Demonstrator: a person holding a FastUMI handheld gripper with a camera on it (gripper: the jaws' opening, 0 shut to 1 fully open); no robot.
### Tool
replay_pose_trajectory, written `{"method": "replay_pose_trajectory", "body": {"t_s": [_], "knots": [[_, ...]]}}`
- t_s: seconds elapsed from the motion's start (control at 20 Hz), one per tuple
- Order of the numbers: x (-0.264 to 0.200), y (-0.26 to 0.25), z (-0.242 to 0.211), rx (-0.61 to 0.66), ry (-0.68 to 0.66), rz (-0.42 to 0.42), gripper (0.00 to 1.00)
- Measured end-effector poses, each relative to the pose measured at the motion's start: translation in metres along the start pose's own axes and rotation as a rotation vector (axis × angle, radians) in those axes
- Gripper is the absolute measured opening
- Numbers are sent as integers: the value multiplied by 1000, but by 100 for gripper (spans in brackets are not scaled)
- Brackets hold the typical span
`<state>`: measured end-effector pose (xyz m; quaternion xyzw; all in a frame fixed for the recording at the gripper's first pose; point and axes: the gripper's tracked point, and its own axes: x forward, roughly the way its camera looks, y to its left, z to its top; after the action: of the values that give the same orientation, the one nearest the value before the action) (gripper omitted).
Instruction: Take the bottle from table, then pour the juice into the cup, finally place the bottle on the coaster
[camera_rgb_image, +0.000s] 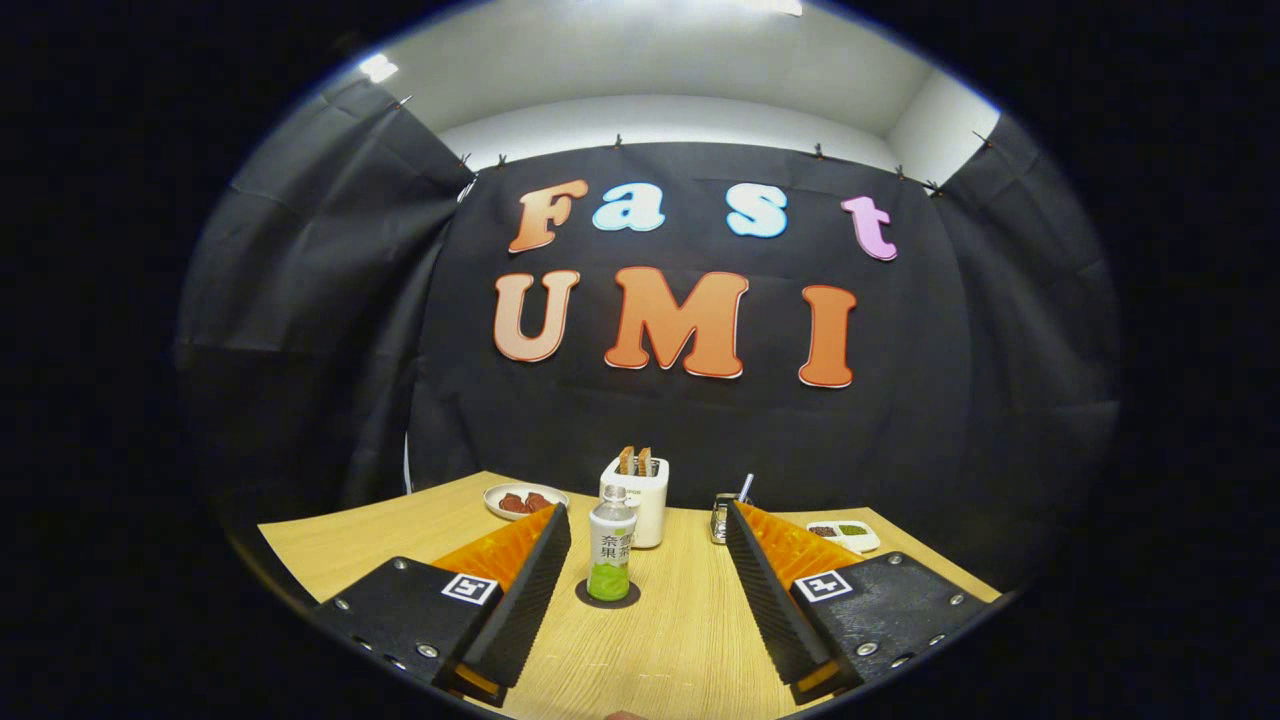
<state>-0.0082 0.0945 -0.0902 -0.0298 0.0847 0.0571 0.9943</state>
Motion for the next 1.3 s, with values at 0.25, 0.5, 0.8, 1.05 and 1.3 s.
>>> {"method": "replay_pose_trajectory", "body": {"t_s": [0.25,0.5,0.8,1.05,1.3], "knots": [[-19,-30,8,-11,-43,-70,92],[-34,-42,24,51,-87,-76,92],[-42,-54,40,42,-146,-100,92],[-44,-57,53,79,-209,-100,92],[-42,-56,49,108,-226,-78,92]]}}
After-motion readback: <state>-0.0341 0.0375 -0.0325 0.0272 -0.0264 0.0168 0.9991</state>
